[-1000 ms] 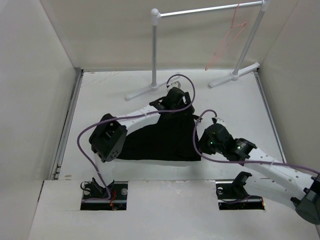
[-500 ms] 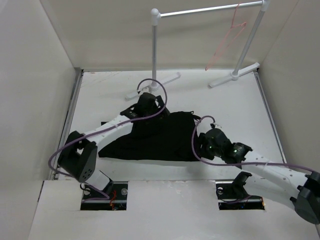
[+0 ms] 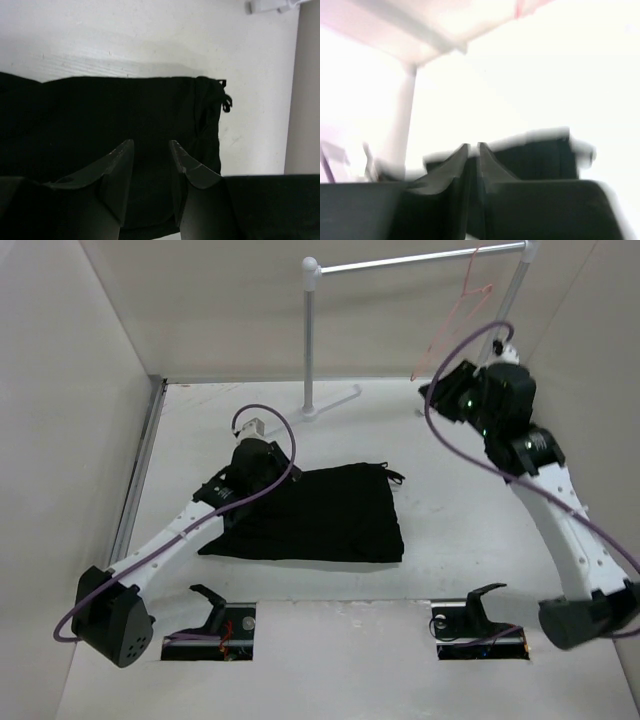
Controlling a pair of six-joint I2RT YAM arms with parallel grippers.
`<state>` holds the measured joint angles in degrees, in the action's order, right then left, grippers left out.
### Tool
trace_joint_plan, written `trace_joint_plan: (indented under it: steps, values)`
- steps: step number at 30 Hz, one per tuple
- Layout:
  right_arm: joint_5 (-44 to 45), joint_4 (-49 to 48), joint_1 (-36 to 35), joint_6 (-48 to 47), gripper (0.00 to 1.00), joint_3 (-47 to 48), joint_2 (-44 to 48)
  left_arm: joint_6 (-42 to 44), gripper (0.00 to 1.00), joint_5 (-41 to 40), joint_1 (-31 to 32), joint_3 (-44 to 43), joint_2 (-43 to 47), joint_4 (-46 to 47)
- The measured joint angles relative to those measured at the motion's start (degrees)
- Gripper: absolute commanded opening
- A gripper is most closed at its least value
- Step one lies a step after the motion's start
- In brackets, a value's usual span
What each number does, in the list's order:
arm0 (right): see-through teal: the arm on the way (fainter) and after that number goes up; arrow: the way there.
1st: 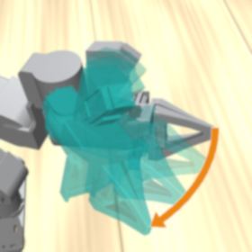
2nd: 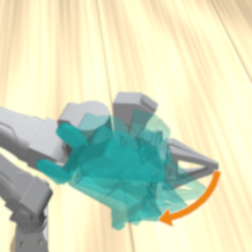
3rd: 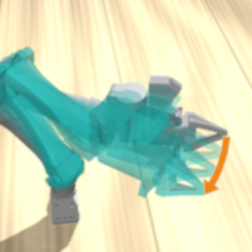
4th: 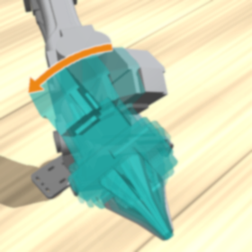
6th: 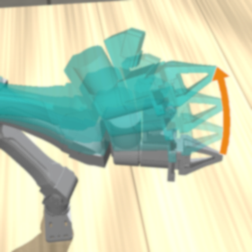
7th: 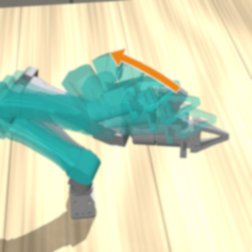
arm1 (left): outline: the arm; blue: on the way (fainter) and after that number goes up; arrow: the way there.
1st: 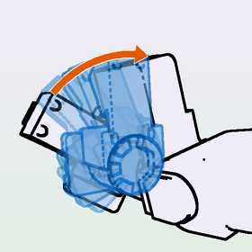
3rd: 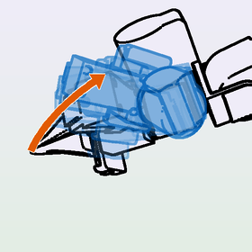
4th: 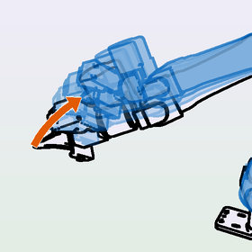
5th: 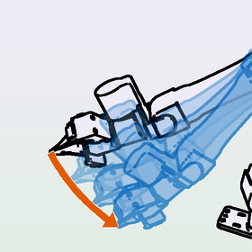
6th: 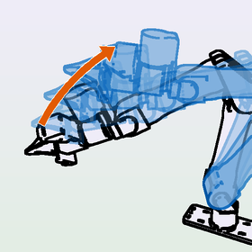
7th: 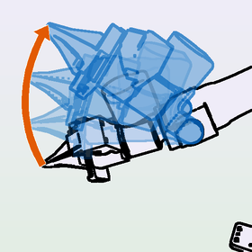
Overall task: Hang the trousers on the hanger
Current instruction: Pick up the hanger from the clothesline.
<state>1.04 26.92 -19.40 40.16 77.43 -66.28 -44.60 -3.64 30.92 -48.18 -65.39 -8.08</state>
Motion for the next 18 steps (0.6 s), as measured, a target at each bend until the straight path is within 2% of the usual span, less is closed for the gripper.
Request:
trace_joint_plan:
  steps: [3,6,9,11,13,16,18]
  values:
    - [-0.02,-1.7,5.68,-2.51,0.65,12.5,-10.47,0.26,0.29,0.11,1.33,1.25,0.59,-1.27]
    - [0.0,-2.01,9.49,-3.87,0.72,21.88,-19.54,0.44,0.29,0.04,2.73,2.62,2.05,-2.05]
    - [-0.02,-1.81,11.93,-4.2,0.69,27.87,-26.95,0.57,0.3,-0.11,3.67,4.07,4.44,-3.08]
    - [-0.22,-1.6,13.07,-4.2,0.64,30.51,-31.08,0.63,0.31,-0.15,3.87,4.68,5.66,-3.61]
    - [-1.27,-1.55,13.86,-4.11,0.52,32.46,-34.71,0.66,0.32,-0.17,3.85,4.76,6.12,-4.13]
    - [-3.91,-1.75,14.23,-3.78,0.5,34.4,-38.51,0.7,0.32,-0.13,3.76,4.76,5.81,-4.31]
    - [-5.7,-2.1,14.25,-3.76,0.43,35.06,-40.0,0.72,0.32,-0.09,3.85,4.76,5.11,-4.31]
